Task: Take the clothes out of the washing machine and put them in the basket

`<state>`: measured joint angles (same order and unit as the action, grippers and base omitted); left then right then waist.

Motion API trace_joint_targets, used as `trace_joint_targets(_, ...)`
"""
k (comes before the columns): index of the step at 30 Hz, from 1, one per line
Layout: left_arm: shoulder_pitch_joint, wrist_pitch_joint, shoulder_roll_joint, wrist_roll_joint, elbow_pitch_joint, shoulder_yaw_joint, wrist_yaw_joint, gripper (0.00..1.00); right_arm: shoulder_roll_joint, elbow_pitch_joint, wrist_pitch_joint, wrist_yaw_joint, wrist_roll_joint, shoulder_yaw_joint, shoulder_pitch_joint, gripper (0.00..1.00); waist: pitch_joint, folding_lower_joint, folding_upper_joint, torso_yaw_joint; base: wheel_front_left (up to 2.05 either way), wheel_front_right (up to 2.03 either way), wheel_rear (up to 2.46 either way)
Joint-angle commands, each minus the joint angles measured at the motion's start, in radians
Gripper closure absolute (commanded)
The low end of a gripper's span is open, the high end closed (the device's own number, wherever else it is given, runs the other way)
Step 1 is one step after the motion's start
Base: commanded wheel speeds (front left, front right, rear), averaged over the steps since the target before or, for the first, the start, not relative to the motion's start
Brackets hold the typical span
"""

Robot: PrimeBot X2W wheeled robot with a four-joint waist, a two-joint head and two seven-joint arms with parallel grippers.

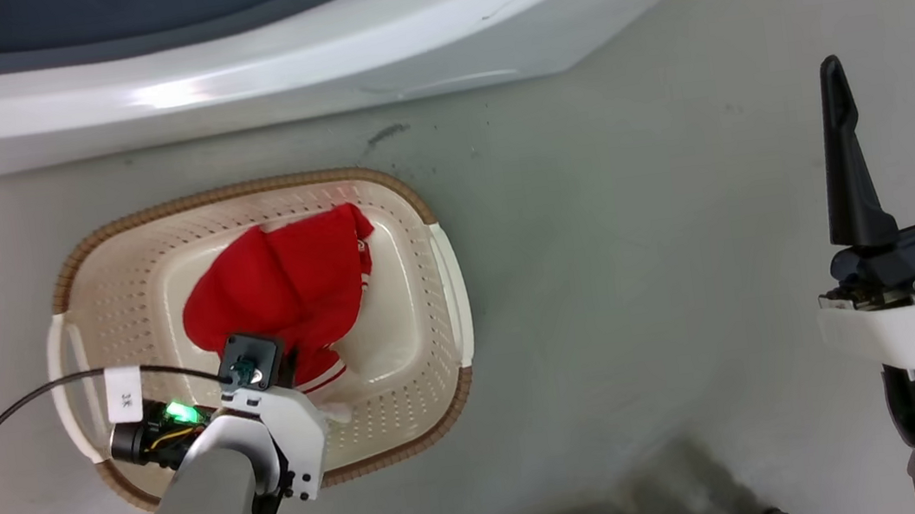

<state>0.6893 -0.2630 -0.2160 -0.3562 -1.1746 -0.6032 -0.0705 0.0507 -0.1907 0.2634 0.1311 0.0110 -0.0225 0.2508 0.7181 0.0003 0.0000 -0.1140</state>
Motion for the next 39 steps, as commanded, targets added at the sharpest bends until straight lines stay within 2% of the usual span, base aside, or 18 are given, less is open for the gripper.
trace_joint_targets(1, 0.019, -0.003, 0.004, 0.005, -0.015, -0.004, -0.002, 1.0, -0.001, -0.005, 0.002, -0.001, 0.005, -0.002, 0.016, 0.0, 0.03, -0.0003, 0.0, -0.014, 0.0, 0.0, 0.0)
trace_joint_targets(8, 0.071, 0.02, 0.017, 0.022, -0.09, -0.034, -0.009, 1.0, -0.001, -0.007, 0.002, -0.001, 0.005, -0.008, 0.026, 0.0, 0.066, -0.0003, 0.0, -0.018, 0.0, 0.0, 0.0)
trace_joint_targets(9, 0.074, 0.019, 0.018, 0.021, -0.094, -0.035, -0.01, 0.94, -0.001, -0.006, 0.002, -0.001, 0.005, -0.009, 0.028, 0.0, 0.067, -0.0003, 0.0, -0.018, 0.0, 0.0, 0.0)
trace_joint_targets(10, 0.077, 0.017, 0.018, 0.025, -0.097, -0.039, -0.003, 0.0, -0.001, -0.003, 0.002, -0.001, 0.004, -0.011, 0.03, 0.0, 0.067, -0.0003, 0.0, -0.016, 0.0, 0.0, 0.0)
trace_joint_targets(19, 0.026, -0.001, 0.031, 0.013, -0.098, -0.044, -0.003, 0.0, -0.001, 0.029, 0.002, -0.001, -0.004, -0.002, 0.006, 0.0, -0.031, -0.0003, 0.0, 0.013, 0.0, 0.0, 0.0)
trace_joint_targets(26, -0.065, -0.002, 0.015, -0.002, 0.106, 0.03, 0.038, 0.0, -0.001, 0.062, 0.002, -0.001, -0.021, 0.004, -0.047, 0.0, -0.158, -0.0003, 0.0, 0.045, 0.0, 0.0, 0.0)
trace_joint_targets(39, -0.267, -0.003, 0.022, 0.082, 0.472, 0.222, 0.089, 0.0, -0.001, 0.096, 0.002, -0.001, -0.023, 0.019, -0.142, 0.0, -0.35, -0.0003, 0.0, 0.064, 0.0, 0.0, 0.0)
